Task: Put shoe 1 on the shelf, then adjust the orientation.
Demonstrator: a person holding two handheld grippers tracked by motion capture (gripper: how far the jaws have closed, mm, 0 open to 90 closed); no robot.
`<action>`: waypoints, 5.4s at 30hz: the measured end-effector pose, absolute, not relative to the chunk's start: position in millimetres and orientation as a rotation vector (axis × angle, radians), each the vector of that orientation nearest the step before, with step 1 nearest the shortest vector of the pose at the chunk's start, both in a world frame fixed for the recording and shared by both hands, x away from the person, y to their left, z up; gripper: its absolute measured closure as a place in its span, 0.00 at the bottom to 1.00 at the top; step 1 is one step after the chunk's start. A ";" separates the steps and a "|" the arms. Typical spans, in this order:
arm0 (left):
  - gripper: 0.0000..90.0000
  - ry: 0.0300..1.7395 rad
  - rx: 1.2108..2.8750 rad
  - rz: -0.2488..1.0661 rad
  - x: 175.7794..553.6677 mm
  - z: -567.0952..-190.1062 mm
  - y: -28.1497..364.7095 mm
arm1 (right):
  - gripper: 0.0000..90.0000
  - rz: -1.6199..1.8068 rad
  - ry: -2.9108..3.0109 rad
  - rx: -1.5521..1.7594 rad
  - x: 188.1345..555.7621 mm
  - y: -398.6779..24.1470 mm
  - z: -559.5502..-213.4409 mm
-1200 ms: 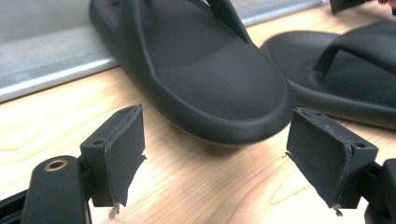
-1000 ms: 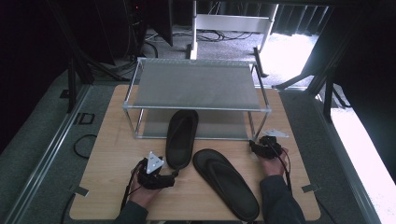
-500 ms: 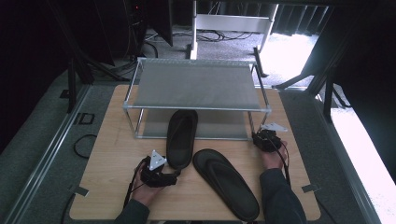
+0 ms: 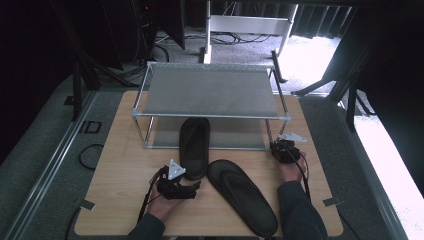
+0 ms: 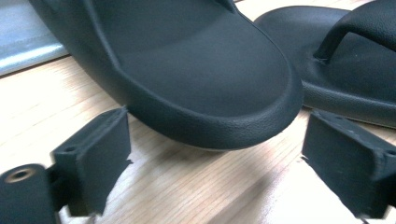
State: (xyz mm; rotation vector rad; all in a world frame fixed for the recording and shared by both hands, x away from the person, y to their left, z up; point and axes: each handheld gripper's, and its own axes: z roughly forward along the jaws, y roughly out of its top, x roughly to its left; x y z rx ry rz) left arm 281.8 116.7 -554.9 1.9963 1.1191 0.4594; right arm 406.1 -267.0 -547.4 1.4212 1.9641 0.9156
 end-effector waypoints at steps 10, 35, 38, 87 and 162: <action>0.06 1.170 1.988 0.517 283.7 -554.5 127.8 | 0.86 0.916 1.971 1.422 405.9 -267.2 -547.5; 0.16 1.147 2.016 0.521 312.7 -550.5 130.5 | 0.87 0.915 1.967 1.418 405.5 -267.0 -545.0; 0.17 1.135 2.024 0.522 321.6 -550.2 130.2 | 0.88 0.915 1.970 1.416 405.8 -267.6 -544.9; 0.17 1.207 1.977 0.554 395.2 -555.7 90.3 | 0.88 0.929 1.983 1.409 404.8 -269.8 -544.9; 0.23 1.284 1.925 0.527 390.3 -559.7 149.6 | 0.55 1.205 2.382 1.088 275.7 -216.2 -521.7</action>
